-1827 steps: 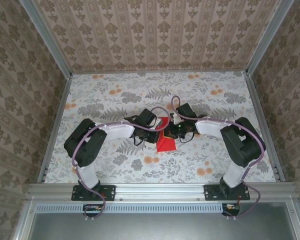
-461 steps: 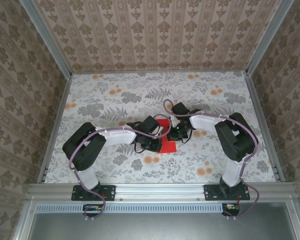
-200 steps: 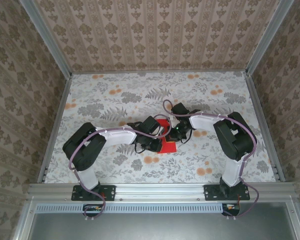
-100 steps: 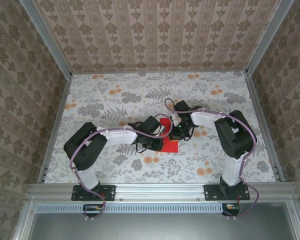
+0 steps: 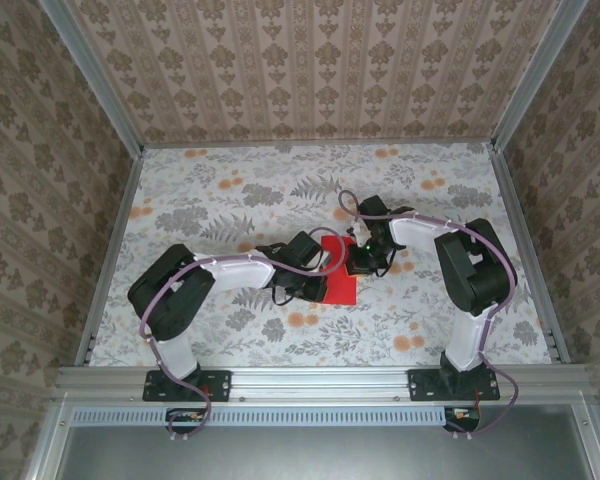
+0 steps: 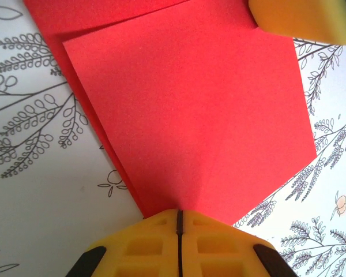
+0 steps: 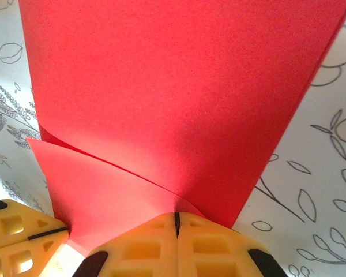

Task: Fold a paper plane with a square sheet of paper (fold left side to right side)
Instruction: Fold the triangle a second time at the center of the table.

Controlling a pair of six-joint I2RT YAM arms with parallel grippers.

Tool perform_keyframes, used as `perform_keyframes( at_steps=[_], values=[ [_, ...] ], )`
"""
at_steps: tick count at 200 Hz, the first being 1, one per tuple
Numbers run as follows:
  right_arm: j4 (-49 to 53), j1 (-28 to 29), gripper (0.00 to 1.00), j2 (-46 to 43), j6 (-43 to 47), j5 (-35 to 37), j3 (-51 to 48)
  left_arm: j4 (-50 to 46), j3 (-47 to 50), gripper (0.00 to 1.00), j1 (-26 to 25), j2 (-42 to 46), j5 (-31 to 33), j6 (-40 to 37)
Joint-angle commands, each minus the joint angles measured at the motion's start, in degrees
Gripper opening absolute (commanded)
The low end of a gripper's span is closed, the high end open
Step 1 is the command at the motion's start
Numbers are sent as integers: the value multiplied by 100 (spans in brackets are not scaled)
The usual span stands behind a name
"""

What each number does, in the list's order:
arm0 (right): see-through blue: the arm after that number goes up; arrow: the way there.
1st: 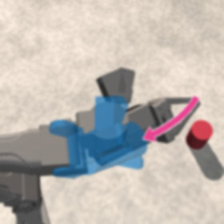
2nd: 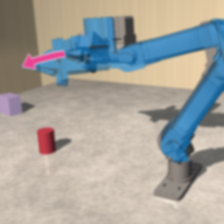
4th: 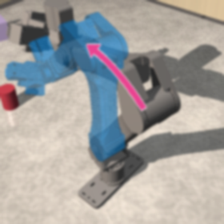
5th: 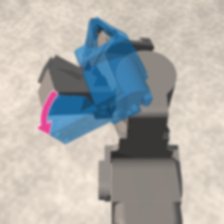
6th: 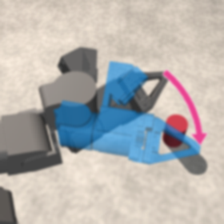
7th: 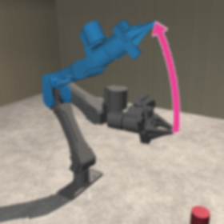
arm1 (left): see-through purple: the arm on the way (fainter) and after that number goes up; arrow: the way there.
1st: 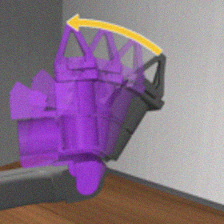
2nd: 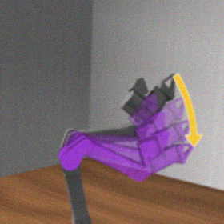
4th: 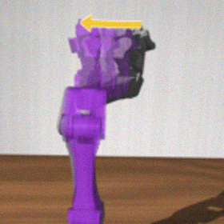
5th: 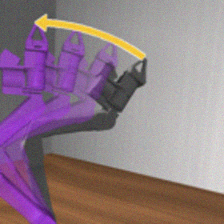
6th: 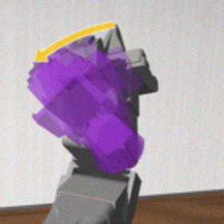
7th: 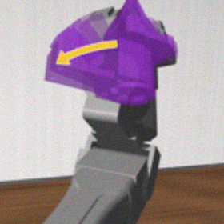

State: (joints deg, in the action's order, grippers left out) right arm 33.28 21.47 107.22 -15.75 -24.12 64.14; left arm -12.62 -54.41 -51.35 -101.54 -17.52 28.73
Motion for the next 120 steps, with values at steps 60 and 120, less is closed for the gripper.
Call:
perform_keyframes(
  at_steps=[60,120],
  values=[
    [185,-101,0,9,127,552,33,-560,9,8,-6,65,11,-92],
    [21,6,0,110,24,345,-102,-135,-563,8,62,147,-783,-227]
  ],
)
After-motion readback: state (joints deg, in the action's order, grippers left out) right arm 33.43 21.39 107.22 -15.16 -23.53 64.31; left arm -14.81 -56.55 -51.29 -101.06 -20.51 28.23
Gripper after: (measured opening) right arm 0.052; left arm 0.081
